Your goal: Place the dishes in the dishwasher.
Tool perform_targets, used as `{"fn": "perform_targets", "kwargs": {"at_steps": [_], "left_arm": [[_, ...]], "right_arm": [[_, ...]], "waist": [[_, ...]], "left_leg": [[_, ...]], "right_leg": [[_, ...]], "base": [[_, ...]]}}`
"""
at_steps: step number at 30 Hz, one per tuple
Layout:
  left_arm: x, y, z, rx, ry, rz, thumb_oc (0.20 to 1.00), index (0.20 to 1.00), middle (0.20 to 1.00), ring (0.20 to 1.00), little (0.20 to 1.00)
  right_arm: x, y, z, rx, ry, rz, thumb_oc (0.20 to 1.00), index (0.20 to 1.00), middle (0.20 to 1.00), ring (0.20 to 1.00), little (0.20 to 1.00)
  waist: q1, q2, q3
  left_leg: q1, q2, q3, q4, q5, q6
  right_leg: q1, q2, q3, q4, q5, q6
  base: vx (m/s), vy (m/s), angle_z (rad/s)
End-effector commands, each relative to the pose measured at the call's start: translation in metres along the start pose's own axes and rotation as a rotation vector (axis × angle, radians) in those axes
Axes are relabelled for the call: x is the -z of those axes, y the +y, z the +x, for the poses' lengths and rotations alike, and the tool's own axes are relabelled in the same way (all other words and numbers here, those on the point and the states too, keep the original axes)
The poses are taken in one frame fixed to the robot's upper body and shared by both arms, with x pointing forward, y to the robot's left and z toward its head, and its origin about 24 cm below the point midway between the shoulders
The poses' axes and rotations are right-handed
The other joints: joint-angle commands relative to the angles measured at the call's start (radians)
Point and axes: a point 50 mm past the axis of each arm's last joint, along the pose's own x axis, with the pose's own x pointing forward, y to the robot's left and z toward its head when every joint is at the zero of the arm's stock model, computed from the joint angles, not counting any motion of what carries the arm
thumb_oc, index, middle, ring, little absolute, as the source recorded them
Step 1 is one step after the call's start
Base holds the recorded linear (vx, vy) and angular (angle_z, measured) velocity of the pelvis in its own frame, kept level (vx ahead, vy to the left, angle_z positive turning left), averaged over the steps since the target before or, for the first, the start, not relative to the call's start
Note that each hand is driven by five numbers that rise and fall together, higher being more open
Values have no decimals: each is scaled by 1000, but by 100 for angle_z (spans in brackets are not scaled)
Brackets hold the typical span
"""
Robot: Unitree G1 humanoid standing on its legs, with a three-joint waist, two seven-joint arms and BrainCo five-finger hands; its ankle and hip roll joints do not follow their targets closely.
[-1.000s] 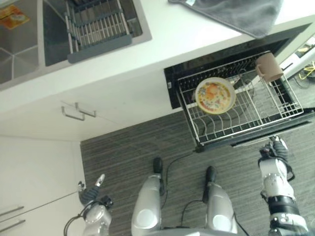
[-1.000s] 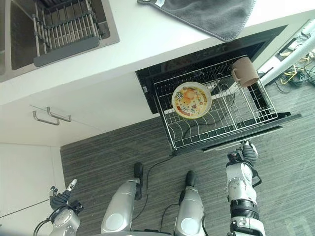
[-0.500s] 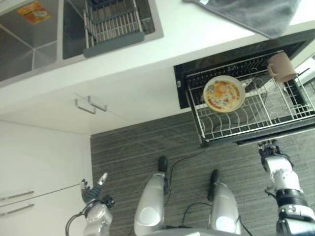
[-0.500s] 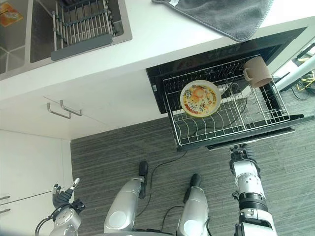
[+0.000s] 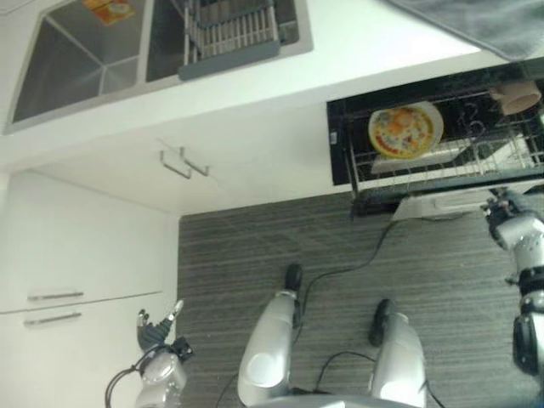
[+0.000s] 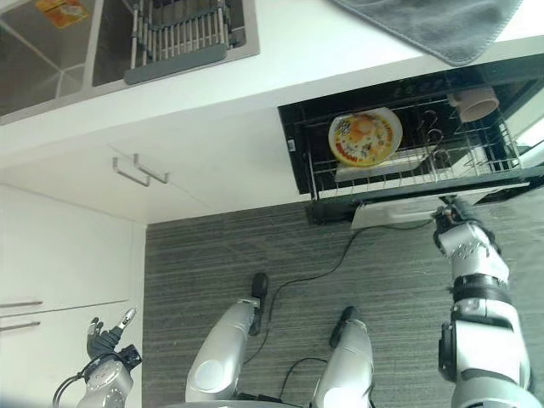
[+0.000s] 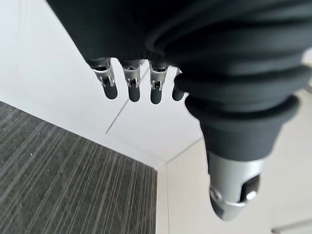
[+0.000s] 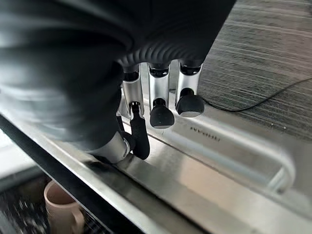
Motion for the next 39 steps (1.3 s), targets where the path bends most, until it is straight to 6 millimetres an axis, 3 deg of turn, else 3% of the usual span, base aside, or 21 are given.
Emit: {"fn": "perform_targets", "kwargs": {"at_steps": [1, 4, 5, 10, 11, 12, 14, 19, 20, 23, 27, 30, 32, 33, 35, 36, 37, 39], "left_arm": [[-17, 29, 10, -28, -73, 114, 1000, 1000, 1000, 1000, 1000], [-16, 34, 10, -19, -68, 132, 1000, 1000, 1000, 1000, 1000], [-15, 37, 10, -17, -64, 142, 1000, 1000, 1000, 1000, 1000], [-9, 49, 8, -15, -43, 147, 1000, 1000, 1000, 1000, 1000], [-8, 59, 9, -16, -36, 149, 1000, 1000, 1000, 1000, 1000], [-8, 60, 9, -19, -34, 147, 1000, 1000, 1000, 1000, 1000], [-8, 77, 12, -18, -12, 181, 1000, 1000, 1000, 1000, 1000], [-2, 101, 10, -33, 32, 242, 1000, 1000, 1000, 1000, 1000], [-5, 107, 11, -37, 31, 255, 1000, 1000, 1000, 1000, 1000], [-11, 114, 12, -26, 5, 264, 1000, 1000, 1000, 1000, 1000], [-17, 116, 13, -11, -27, 275, 1000, 1000, 1000, 1000, 1000], [-18, 117, 14, -8, -37, 281, 1000, 1000, 1000, 1000, 1000], [-20, 115, 15, -3, -44, 282, 1000, 1000, 1000, 1000, 1000], [-21, 112, 16, 4, -53, 275, 1000, 1000, 1000, 1000, 1000], [-23, 107, 18, 11, -62, 264, 1000, 1000, 1000, 1000, 1000], [-24, 100, 19, 21, -75, 257, 1000, 1000, 1000, 1000, 1000], [-24, 98, 19, 22, -79, 253, 1000, 1000, 1000, 1000, 1000], [-30, 91, 22, 20, -100, 228, 1000, 1000, 1000, 1000, 1000]], "right_arm": [[-39, 55, -11, -223, -111, -85, 200, 200, 200, 200, 200], [-53, 67, -13, -222, -127, -149, 200, 200, 200, 200, 200], [-60, 69, -14, -209, -137, -168, 200, 200, 200, 200, 200], [-92, 76, -21, -160, -224, -210, 200, 200, 200, 200, 200], [-117, 80, -29, -130, -298, -211, 200, 200, 200, 200, 200], [-121, 80, -30, -129, -308, -210, 200, 200, 200, 200, 200], [-166, 85, -50, -91, -441, -212, 200, 200, 200, 200, 200], [-202, 92, -74, -54, -552, -249, 200, 200, 200, 200, 200], [-210, 90, -79, -44, -573, -244, 200, 200, 200, 200, 200], [-215, 81, -80, -32, -571, -227, 200, 200, 200, 200, 200], [-204, 69, -69, -14, -510, -247, 200, 200, 200, 200, 200], [-185, 58, -54, -9, -428, -264, 200, 200, 200, 200, 200], [-168, 50, -43, -20, -357, -259, 200, 200, 200, 200, 200], [-144, 40, -30, -19, -290, -268, 200, 200, 200, 200, 200], [-121, 27, -19, 5, -232, -337, 200, 200, 200, 200, 200], [-92, 11, -7, 4, -158, -346, 1000, 1000, 1000, 1000, 1000], [-78, 5, -3, -10, -128, -366, 1000, 1000, 1000, 1000, 1000], [-25, -9, 8, -92, -68, -407, 1000, 1000, 1000, 1000, 1000]], "waist": [[41, -21, -30], [63, 1, -24], [76, 8, -23], [112, 50, -21], [136, 70, -27], [138, 72, -28], [178, 84, -45], [203, 76, -64], [209, 64, -71], [214, 42, -73], [221, 17, -75], [222, 3, -76], [221, -4, -75], [218, -7, -71], [211, -10, -64], [204, -13, -54], [201, -14, -50], [185, -21, -30]], "left_leg": [[-21, -10, -35, 71, -80, -4], [-45, -33, -41, 91, -88, 0], [-43, -46, -45, 99, -112, -2], [-46, -76, -64, 73, -90, 1], [-43, -90, -73, 45, -70, 0], [-43, -92, -74, 42, -67, 0], [-41, -105, -95, 15, -43, -2], [-37, -103, -99, 14, -34, -8], [-35, -99, -98, 11, -32, -7], [-36, -94, -100, 19, -35, -4], [-38, -92, -108, 36, -45, -1], [-40, -84, -106, 45, -52, -4], [-41, -77, -101, 45, -51, -5], [-41, -72, -98, 43, -50, -4], [-43, -68, -95, 41, -51, -2], [-44, -63, -94, 38, -49, 3], [-44, -61, -92, 36, -49, 4], [-50, -55, -86, 34, -49, 9]], "right_leg": [[42, 4, -27, -3, -30, -48], [9, -23, -21, 54, -52, -46], [10, -36, -15, 79, -87, -39], [3, -67, -17, 110, -113, -29], [13, -79, -27, 106, -122, -22], [15, -81, -29, 105, -123, -21], [46, -98, -61, 85, -127, -11], [85, -99, -95, 67, -124, -10], [101, -100, -106, 54, -119, -6], [126, -97, -120, 34, -108, 0], [154, -83, -128, 2, -94, 4], [180, -69, -138, -37, -83, 4], [188, -63, -141, -54, -75, 8], [193, -58, -142, -68, -69, 9], [196, -54, -141, -82, -63, 13], [199, -47, -140, -98, -54, 14], [202, -43, -139, -105, -51, 15], [207, -29, -135, -136, -36, 18]], "base": [[74, 33, 13], [102, 32, 23], [178, 15, 20], [125, 35, 13], [105, 5, 23], [134, -31, 36], [136, -73, 37], [131, -21, 34], [117, -47, 4], [97, -78, 6], [57, -85, 2], [28, -63, -2], [-2, -45, -3], [-16, -38, -2], [-50, -44, -5], [-83, -54, -9], [-107, -62, -7], [-132, -70, -9]]}}
